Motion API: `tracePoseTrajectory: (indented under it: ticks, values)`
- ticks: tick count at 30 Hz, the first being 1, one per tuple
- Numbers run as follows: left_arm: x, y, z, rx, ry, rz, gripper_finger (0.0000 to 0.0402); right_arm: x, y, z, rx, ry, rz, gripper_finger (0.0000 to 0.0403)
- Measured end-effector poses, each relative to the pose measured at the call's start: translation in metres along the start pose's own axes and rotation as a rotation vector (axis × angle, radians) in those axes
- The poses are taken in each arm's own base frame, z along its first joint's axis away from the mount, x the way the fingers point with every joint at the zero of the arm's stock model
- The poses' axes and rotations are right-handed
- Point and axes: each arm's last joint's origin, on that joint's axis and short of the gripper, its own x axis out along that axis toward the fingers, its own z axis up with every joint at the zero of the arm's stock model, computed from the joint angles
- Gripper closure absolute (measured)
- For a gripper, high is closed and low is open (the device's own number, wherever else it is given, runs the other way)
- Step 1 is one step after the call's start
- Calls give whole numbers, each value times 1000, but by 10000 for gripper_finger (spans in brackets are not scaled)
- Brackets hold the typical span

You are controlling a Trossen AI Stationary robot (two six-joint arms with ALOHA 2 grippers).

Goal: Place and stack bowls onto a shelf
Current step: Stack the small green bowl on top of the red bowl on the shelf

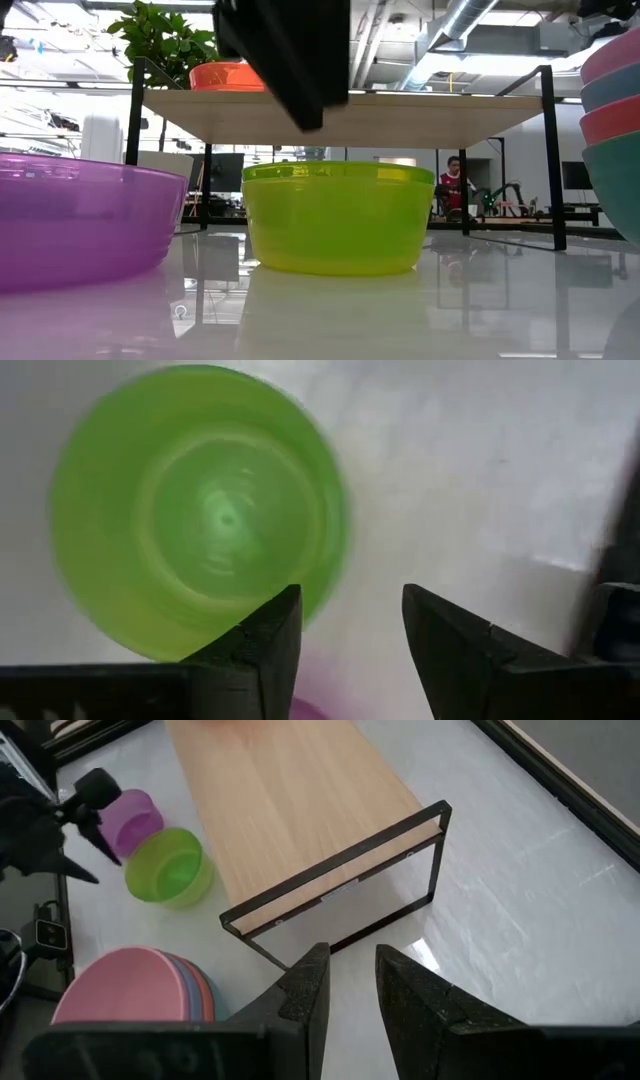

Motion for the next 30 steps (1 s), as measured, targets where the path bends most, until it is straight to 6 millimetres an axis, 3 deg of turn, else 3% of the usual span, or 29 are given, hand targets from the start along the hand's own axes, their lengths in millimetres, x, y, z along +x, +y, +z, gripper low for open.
tracePoseTrajectory:
  ticks: [10,20,30]
  values:
    - [9,13,15,100,0,-56,242,0,0,0,-5,1,0,290]
    - [13,18,19,134,17,-73,243,0,-2,-2,-19,15,-15,290]
    - [20,20,16,133,28,-83,271,0,-2,-2,-33,21,-21,290]
